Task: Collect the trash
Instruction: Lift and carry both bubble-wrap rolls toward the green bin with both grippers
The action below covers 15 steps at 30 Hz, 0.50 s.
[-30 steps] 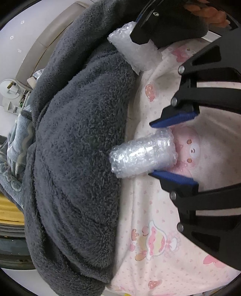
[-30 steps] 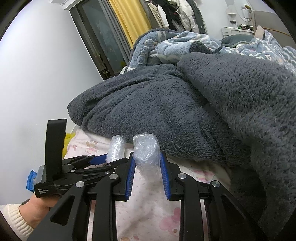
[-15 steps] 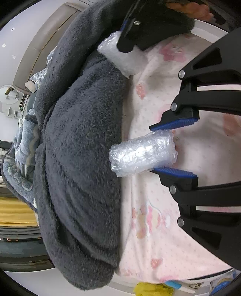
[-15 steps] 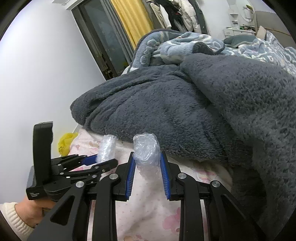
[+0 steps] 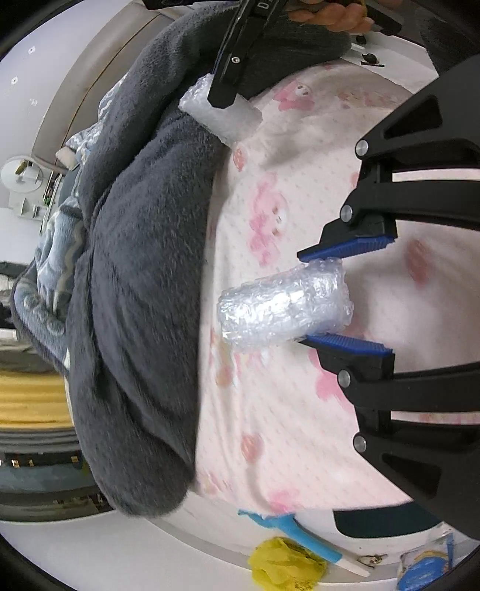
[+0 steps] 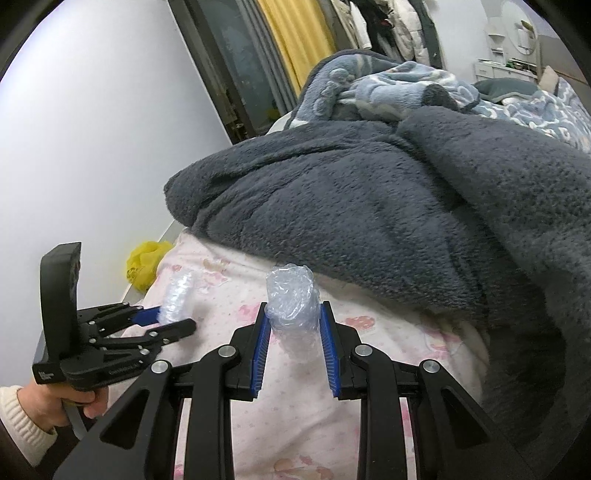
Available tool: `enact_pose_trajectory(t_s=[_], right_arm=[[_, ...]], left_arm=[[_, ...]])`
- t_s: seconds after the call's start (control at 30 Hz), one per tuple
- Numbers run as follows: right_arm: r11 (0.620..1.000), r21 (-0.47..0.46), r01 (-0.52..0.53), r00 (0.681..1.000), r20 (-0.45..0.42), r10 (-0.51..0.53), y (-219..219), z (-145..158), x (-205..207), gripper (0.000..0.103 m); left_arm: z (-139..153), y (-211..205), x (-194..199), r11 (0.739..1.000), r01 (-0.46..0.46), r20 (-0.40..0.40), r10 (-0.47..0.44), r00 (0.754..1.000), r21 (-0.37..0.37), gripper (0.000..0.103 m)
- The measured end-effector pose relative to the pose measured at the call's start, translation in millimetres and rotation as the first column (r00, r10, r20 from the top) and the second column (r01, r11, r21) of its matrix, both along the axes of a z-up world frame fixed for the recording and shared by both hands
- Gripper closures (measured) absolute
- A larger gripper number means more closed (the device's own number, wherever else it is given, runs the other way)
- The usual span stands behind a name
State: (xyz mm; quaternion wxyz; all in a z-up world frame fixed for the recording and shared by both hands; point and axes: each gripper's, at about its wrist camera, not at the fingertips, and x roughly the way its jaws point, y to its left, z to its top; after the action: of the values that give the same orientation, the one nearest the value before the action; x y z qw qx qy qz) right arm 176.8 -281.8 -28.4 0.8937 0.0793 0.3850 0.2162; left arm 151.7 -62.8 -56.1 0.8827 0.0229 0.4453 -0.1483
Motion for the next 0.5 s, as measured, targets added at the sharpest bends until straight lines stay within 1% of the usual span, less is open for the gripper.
enact_pose_trajectory(t_s=[0.23, 0.5], right_arm=[[1.0, 0.001, -0.018, 1.0, 0.006, 0.018, 10, 6, -5, 0.076], [0.998, 0.005, -0.055, 0.998, 0.02, 0.055, 31, 17, -6, 0.076]], left_arm=[[2, 34, -14, 0.998, -0.051, 0.023, 0.05, 0.998, 0.031, 0.062], [0, 69, -21, 0.994, -0.11, 0.024, 0.109, 0.994, 0.021, 0.062]])
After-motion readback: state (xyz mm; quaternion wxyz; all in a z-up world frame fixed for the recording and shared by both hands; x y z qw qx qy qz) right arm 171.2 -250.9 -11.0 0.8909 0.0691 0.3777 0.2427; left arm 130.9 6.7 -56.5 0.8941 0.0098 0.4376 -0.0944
